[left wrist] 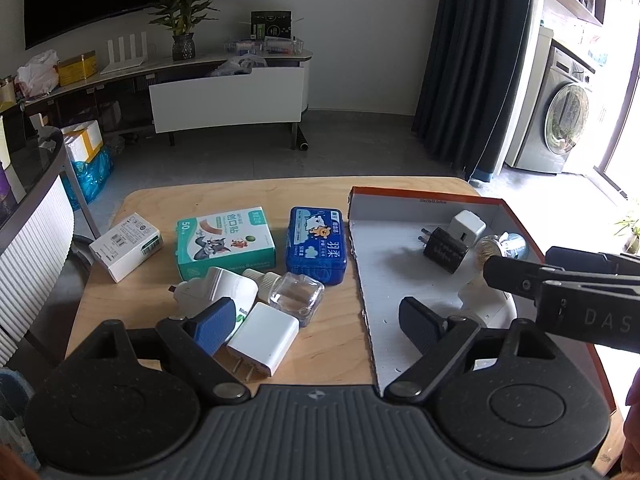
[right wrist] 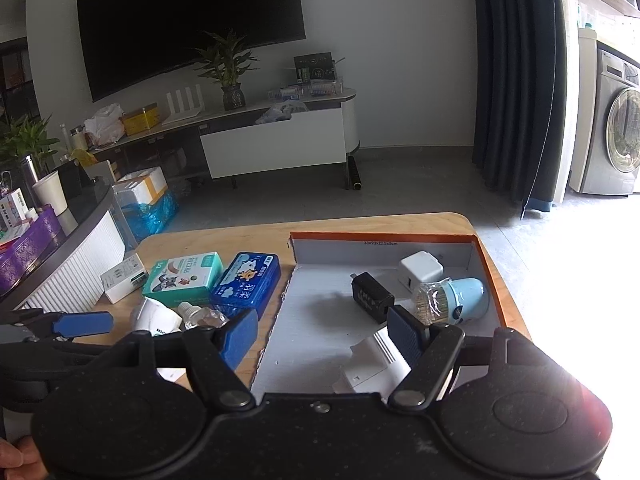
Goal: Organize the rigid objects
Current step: 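Withdraw both grippers from the box toward the remaining items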
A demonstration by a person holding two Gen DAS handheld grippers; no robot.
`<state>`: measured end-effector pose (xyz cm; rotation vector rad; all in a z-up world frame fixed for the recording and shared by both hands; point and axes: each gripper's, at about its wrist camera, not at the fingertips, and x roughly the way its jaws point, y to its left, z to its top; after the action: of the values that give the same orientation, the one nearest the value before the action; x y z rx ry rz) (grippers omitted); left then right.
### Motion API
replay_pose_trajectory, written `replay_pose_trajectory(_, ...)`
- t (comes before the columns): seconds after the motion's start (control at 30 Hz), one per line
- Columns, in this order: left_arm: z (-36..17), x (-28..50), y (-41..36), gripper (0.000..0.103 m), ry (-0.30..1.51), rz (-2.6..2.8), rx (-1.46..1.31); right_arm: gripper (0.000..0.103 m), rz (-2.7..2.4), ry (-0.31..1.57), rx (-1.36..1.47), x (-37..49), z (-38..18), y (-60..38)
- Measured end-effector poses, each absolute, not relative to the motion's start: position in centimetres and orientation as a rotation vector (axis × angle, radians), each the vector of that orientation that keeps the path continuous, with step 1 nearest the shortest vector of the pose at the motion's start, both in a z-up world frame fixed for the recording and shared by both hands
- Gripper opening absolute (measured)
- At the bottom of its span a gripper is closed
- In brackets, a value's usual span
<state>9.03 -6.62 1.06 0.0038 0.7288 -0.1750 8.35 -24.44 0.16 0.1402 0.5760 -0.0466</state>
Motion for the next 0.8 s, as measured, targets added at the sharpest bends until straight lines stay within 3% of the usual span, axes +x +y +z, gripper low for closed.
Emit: replay_pose_trajectory(0.8,-0.7,7.5,-0.1,0.091,0.747,-0.094,-0.057,0.085,0.085,0.638,0.09,10.0,-1.6,-18.3)
